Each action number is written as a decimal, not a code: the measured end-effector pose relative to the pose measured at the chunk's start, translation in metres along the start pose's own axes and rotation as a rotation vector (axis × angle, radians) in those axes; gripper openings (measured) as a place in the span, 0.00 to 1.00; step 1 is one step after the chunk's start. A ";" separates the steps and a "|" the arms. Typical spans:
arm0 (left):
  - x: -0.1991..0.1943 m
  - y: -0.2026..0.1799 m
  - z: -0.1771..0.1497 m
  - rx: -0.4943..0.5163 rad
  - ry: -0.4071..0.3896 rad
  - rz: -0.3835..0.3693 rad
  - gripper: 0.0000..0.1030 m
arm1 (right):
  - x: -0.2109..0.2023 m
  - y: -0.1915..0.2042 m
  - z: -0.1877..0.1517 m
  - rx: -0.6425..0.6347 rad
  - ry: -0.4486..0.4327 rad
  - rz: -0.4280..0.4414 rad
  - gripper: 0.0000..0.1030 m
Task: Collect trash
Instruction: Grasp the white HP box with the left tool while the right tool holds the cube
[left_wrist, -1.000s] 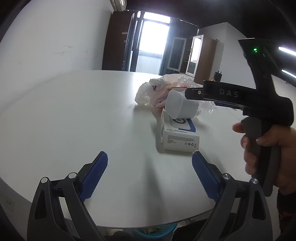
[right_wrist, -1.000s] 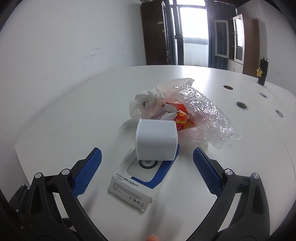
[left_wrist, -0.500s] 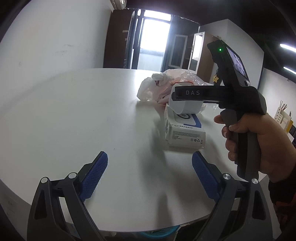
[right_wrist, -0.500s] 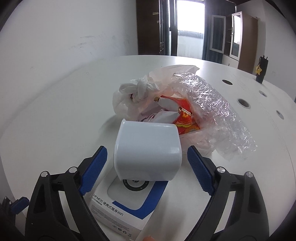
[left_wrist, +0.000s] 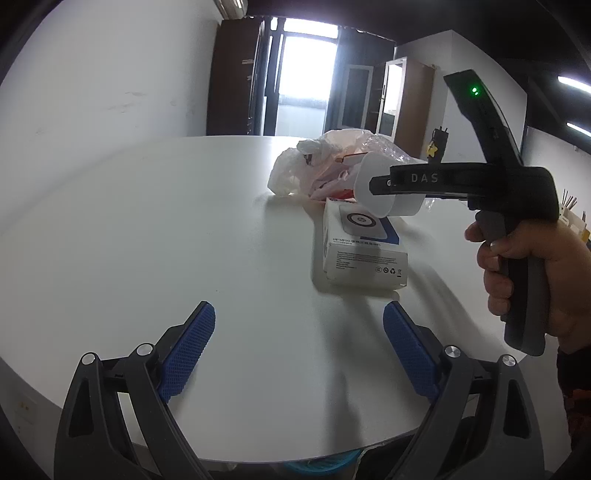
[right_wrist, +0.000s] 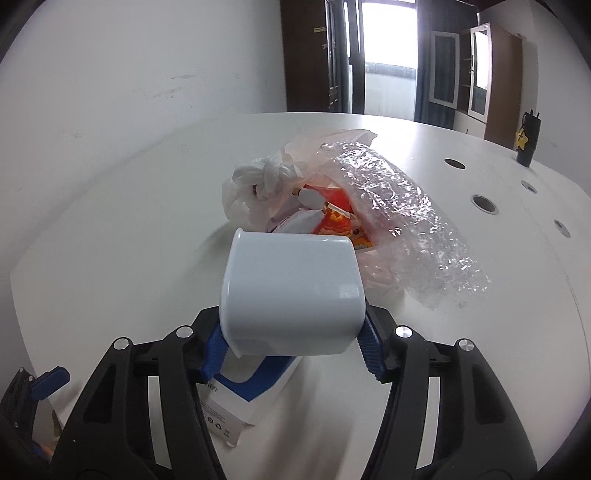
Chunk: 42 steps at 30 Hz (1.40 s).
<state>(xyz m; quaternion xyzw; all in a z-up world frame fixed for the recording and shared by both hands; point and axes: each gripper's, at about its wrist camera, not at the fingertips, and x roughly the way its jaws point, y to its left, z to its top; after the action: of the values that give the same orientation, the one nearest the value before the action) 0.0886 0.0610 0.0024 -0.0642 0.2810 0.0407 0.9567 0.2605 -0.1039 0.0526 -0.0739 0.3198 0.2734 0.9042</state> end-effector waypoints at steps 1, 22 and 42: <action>0.001 -0.004 -0.001 0.019 0.001 0.017 0.88 | -0.005 -0.003 -0.002 0.006 -0.006 0.000 0.54; 0.051 -0.062 0.046 0.152 0.152 -0.080 0.88 | -0.072 -0.077 -0.056 0.105 -0.048 -0.005 0.54; 0.090 -0.067 0.071 0.172 0.207 -0.038 0.88 | -0.129 -0.102 -0.103 0.148 -0.153 0.035 0.54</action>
<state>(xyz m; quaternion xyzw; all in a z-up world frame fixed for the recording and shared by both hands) 0.2091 0.0091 0.0194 0.0087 0.3793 -0.0085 0.9252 0.1767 -0.2789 0.0477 0.0196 0.2704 0.2699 0.9239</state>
